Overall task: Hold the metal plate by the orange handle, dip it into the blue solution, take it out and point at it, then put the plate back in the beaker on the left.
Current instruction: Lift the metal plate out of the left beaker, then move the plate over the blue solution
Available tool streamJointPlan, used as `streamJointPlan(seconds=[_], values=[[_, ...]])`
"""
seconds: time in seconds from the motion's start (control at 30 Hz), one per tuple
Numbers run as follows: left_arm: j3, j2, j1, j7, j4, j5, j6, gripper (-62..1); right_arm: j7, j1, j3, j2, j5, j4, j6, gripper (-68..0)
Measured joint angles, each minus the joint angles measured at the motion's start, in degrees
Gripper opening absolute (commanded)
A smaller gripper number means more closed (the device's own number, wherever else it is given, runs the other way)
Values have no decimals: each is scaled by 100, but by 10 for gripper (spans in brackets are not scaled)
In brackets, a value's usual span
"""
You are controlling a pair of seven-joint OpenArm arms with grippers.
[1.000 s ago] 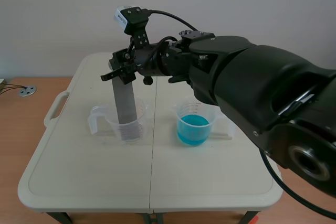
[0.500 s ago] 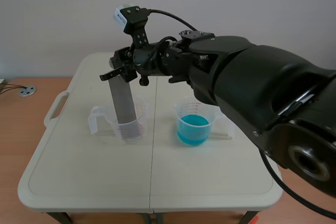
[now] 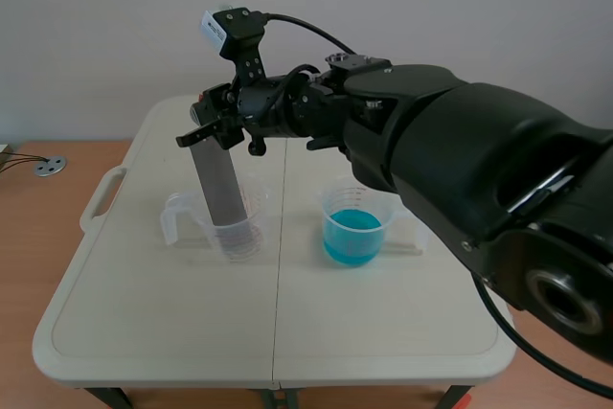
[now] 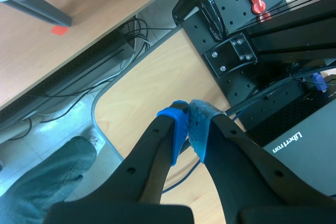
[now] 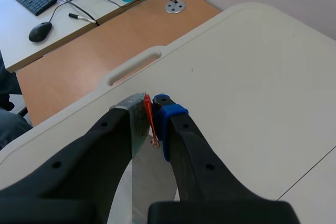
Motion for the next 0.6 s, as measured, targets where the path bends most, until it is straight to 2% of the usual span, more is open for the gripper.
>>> streamJointPlan(seconds=[0.07, 0.2, 0.6], values=[[0, 0, 0, 0, 0, 0, 2, -585, 0, -76, 0, 13, -7, 140, 92, -662], [0, 0, 0, 0, 0, 0, 0, -585, 0, -337, 0, 109, -74, 599, 96, -662], [0, 0, 0, 0, 0, 0, 0, -585, -232, -1005, 151, 763, -179, 2297, 76, -662]])
